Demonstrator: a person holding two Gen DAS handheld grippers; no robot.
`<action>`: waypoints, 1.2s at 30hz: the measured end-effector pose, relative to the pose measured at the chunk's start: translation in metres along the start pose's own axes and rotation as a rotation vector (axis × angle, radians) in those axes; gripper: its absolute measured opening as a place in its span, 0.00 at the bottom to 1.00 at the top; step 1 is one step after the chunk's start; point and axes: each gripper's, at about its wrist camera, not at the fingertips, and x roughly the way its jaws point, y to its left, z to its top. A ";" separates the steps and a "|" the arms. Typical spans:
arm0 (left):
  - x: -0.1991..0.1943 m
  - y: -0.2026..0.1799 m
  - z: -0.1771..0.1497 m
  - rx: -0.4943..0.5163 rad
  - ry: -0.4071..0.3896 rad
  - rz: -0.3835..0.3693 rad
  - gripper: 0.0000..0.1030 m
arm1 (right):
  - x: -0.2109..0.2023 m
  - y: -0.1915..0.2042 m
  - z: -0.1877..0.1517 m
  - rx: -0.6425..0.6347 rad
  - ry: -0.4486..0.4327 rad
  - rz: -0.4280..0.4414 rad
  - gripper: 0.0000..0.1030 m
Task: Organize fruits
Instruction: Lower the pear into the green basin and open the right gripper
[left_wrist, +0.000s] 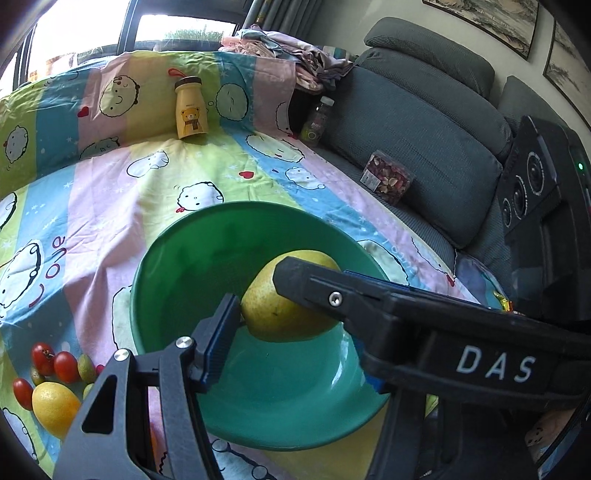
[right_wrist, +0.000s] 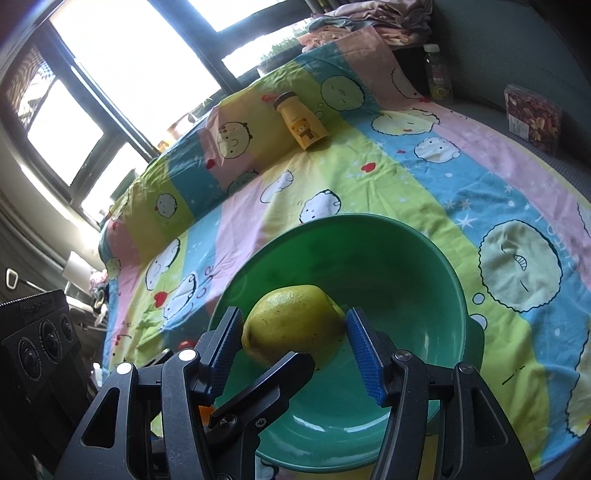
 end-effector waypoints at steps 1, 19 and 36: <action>0.003 0.001 0.000 -0.003 0.008 -0.004 0.57 | 0.002 -0.002 0.000 0.002 0.006 -0.005 0.60; 0.025 -0.001 -0.003 -0.017 0.134 -0.017 0.53 | 0.019 -0.014 0.000 0.021 0.071 -0.079 0.60; 0.000 0.005 -0.004 -0.069 0.102 -0.067 0.49 | 0.010 -0.007 0.001 0.012 0.033 -0.118 0.60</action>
